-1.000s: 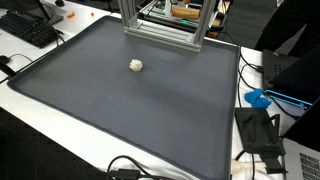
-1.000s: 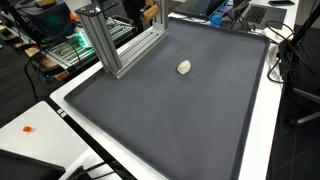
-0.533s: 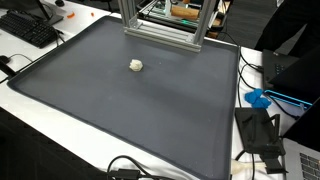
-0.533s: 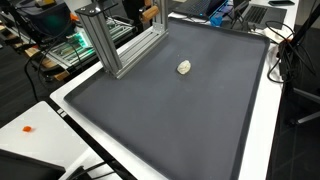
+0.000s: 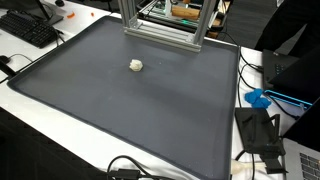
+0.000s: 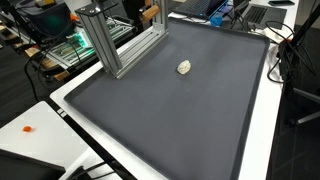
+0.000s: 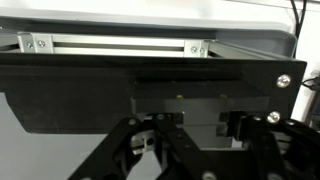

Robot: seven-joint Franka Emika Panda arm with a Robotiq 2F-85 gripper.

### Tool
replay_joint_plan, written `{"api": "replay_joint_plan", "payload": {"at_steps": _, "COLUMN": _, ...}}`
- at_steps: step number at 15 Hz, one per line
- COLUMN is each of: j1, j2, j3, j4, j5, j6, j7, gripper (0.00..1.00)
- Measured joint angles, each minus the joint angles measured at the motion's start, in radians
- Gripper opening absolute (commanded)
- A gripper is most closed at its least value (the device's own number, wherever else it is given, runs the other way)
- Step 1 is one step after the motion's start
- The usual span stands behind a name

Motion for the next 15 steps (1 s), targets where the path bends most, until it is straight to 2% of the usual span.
{"api": "replay_joint_plan", "payload": {"at_steps": 8, "j1": 0.000, "j2": 0.000, "j3": 0.009, "j4": 0.000, "j5": -0.008, "j6": -0.001, "j7": 0.004, "gripper": 0.29}}
{"api": "replay_joint_plan", "payload": {"at_steps": 15, "j1": -0.002, "j2": 0.003, "j3": 0.038, "j4": 0.010, "j5": -0.040, "j6": -0.014, "j7": 0.071, "gripper": 0.29}}
